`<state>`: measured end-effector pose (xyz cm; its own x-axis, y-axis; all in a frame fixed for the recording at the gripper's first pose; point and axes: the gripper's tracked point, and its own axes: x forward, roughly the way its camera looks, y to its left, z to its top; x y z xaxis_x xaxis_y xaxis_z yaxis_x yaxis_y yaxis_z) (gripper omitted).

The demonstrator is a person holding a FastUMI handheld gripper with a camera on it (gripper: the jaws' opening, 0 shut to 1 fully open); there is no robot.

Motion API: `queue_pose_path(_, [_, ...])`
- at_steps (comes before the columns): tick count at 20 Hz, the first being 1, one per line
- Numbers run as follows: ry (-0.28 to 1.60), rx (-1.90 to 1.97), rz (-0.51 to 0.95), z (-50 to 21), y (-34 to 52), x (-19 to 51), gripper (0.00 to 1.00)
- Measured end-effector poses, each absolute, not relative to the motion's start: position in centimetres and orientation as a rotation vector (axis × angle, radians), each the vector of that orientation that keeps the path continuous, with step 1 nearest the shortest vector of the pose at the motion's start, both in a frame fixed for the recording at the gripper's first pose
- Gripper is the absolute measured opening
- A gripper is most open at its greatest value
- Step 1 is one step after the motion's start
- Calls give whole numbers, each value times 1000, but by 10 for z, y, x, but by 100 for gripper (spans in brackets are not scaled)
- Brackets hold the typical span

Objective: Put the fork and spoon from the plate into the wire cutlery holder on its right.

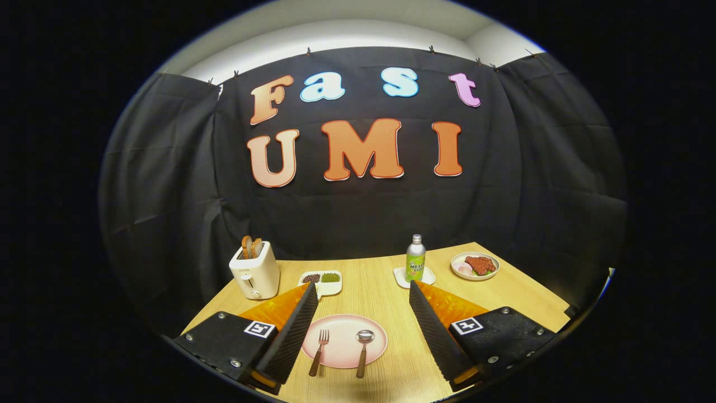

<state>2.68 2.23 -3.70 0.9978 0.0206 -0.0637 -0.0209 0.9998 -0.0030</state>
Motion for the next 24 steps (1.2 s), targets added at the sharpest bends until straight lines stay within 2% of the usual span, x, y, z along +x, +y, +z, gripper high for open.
queue_pose_path(10, [117, -43, 29, -88, 28, 59, 98])
queue_pose_path(24, [361, -101, 28, -216, 33, 105, 94])
